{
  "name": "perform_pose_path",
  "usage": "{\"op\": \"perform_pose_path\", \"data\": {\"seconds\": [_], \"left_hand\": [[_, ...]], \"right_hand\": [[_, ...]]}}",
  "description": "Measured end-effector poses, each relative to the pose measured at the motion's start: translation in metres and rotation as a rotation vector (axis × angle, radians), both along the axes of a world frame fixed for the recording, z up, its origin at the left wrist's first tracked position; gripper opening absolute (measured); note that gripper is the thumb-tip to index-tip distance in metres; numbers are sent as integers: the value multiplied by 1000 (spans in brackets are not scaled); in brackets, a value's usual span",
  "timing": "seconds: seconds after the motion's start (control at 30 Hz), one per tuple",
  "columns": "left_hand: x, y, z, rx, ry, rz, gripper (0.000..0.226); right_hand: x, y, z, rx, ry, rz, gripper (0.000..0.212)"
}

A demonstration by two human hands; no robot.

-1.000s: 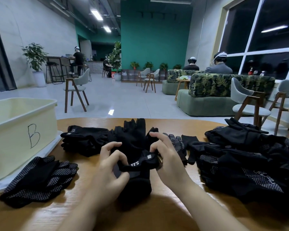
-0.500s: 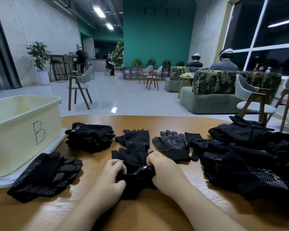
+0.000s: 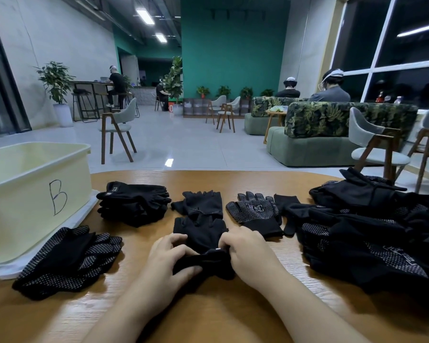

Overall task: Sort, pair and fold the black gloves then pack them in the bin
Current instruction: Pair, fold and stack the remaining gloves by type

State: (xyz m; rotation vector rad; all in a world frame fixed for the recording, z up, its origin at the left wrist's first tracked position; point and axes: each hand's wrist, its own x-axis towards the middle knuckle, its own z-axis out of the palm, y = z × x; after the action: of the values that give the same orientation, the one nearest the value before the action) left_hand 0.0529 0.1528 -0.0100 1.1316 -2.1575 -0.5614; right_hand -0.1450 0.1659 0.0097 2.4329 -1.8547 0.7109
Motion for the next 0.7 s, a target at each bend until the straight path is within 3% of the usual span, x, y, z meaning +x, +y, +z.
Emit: {"op": "perform_pose_path", "data": {"seconds": [0.1,0.23,0.37,0.5,0.57,0.7], "left_hand": [[11,2,3,32,41,11,45],[31,7,8,73,85,34,55],[41,9,16,154,160,100,63],[34,7,22,416,533,174,36],[29,3,23,379,565,271,19],[22,-3,31,283,531,446,15]], "right_hand": [[1,3,1,-103,-180,22,28],[6,-1,-6,-239,-179,32,27],[9,-1,-10,-15,-143,102,31],[12,3,-8,63,-92,169,36],[18,4,-7,98,-148,195,40],[32,-3,-6,81,-188,181,61]]}}
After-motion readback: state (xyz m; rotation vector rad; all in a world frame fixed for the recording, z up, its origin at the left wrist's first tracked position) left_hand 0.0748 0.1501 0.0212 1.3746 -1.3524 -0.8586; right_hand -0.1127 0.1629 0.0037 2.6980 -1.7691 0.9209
